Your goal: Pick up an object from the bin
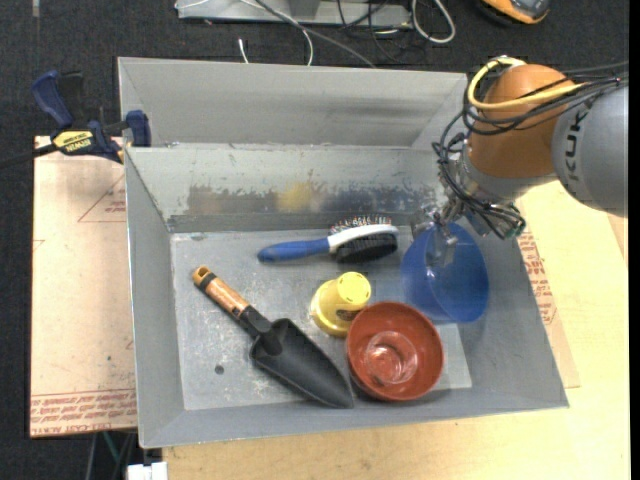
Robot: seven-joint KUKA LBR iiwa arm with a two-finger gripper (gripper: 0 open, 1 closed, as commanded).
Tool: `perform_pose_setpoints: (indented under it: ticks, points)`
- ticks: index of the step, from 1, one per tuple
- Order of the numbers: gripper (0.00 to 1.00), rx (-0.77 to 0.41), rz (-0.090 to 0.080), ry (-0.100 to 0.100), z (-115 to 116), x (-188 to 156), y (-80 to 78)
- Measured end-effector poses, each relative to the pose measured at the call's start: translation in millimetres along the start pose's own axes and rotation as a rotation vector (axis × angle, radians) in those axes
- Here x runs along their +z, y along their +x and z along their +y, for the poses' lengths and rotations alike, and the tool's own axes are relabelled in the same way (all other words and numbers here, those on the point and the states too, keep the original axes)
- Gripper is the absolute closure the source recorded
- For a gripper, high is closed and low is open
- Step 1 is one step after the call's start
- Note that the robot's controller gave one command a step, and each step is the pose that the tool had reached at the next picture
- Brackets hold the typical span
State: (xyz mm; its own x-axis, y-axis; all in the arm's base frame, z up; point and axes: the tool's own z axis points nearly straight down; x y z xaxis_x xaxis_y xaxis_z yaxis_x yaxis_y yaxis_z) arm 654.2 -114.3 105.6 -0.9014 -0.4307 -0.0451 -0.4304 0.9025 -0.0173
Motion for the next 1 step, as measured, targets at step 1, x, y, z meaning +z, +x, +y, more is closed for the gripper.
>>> perform_pose_setpoints:
  ticks: [1]
  points:
    - [1.0,0.0,0.005,-0.003,0.1,-33.5,-0.2]
